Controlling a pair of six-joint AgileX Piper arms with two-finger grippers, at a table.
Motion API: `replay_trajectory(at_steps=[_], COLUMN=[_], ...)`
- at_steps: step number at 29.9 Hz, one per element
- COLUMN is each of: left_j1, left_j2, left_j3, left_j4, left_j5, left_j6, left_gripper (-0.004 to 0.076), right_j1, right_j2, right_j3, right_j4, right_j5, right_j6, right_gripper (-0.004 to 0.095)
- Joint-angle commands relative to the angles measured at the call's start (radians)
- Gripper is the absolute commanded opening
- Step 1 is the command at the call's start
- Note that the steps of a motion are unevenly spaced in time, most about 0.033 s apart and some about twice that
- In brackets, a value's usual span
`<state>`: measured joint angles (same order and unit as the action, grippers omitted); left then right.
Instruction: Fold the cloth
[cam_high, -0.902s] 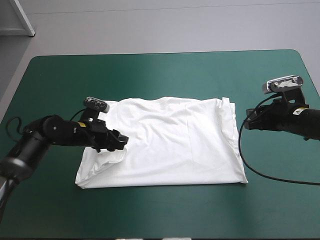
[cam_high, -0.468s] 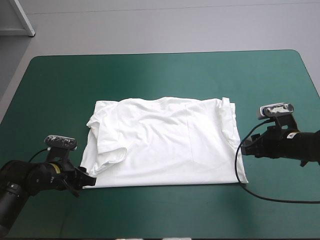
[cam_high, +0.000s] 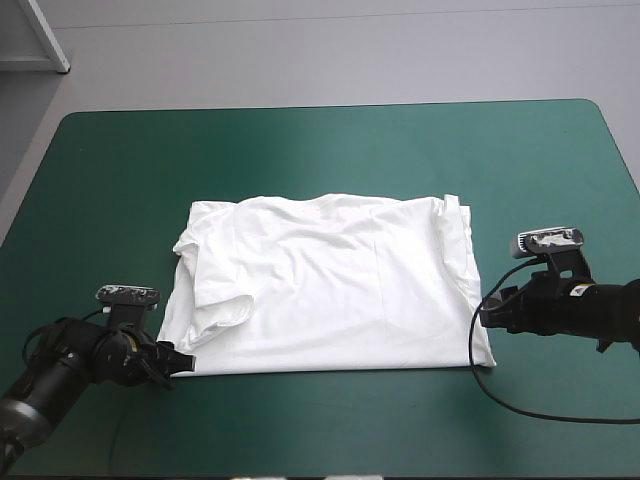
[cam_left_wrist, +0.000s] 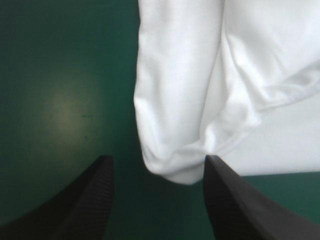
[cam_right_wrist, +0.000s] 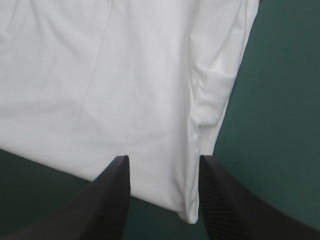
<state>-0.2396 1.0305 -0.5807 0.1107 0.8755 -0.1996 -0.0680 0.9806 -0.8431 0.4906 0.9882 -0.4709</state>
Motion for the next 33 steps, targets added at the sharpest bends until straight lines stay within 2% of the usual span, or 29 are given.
replay_trajectory(at_steps=[1,8,10,13,19,22,26,33], left_j1=[-0.004,-0.004,-0.004,-0.004,-0.004,-0.004,-0.004,-0.004], left_j2=[0.055,0.172,0.190,0.193,0.193,0.193,0.193,0.193], left_j3=[-0.021,-0.021,-0.021,-0.021,-0.021,-0.021,-0.021,-0.021], left_j4=[-0.020,-0.026,-0.029,-0.029,-0.040,-0.058,-0.130,-0.141], left_j5=[-0.062,-0.067,-0.049,-0.054,-0.061,-0.061,-0.061,-0.119], left_j6=[-0.009,0.019,0.057,0.079,0.086,0.105,0.214,0.214], left_gripper=[0.0395,0.0377,0.0270,0.0019,0.0025,0.0025,0.0025,0.0025], right_j1=[-0.006,-0.006,-0.006,-0.006,-0.006,-0.006,-0.006,0.014], right_j2=[-0.013,-0.013,-0.013,-0.013,0.009,0.049,0.122,0.197], right_j3=[-0.023,-0.023,-0.023,-0.023,0.009,0.061,0.087,0.095], right_j4=[0.026,0.017,-0.001,-0.031,-0.079,-0.068,-0.041,-0.026], right_j5=[-0.043,-0.054,-0.054,-0.054,0.001,0.001,-0.010,0.009], right_j6=[-0.007,-0.010,-0.006,0.012,0.056,0.056,0.030,0.020], right_gripper=[0.0414,0.0414,0.0414,0.0414,0.0414,0.0414,0.0414,0.0424])
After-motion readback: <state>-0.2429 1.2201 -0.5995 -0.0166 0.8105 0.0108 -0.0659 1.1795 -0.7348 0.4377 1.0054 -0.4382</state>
